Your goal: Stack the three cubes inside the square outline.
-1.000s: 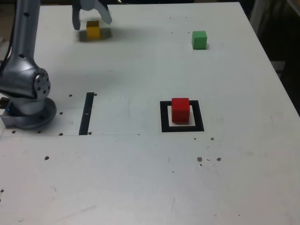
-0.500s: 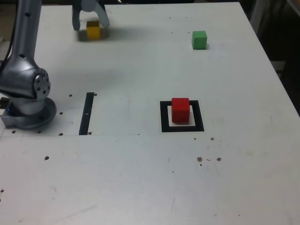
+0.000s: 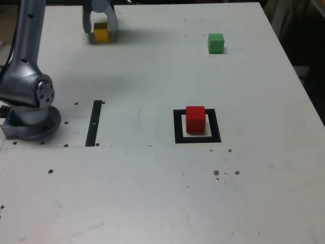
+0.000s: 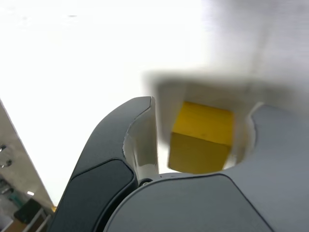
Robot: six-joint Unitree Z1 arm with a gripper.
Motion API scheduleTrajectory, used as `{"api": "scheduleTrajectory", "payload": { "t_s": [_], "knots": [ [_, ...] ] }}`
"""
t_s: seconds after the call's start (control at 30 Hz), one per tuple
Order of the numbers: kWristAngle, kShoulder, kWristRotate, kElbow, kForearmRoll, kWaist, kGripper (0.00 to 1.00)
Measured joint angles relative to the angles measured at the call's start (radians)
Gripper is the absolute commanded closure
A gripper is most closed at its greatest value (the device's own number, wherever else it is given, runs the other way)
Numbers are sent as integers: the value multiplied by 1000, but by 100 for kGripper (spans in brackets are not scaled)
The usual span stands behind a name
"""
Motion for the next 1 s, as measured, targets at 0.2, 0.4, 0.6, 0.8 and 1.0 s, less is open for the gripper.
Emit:
{"api": "scheduleTrajectory", "payload": {
  "t_s": [0.2, 0.4, 0.6, 0.8, 1.0],
  "knots": [
    [-14, 0, 11, 0, -2, -1, 68],
    [-15, 0, 11, 0, -1, -2, 68],
    [-20, -1, 13, -1, -1, -2, 68],
    [-36, -18, 14, 4, 4, -15, 68],
    [-80, -75, 2, 30, 15, -43, 68]
  ]
}}
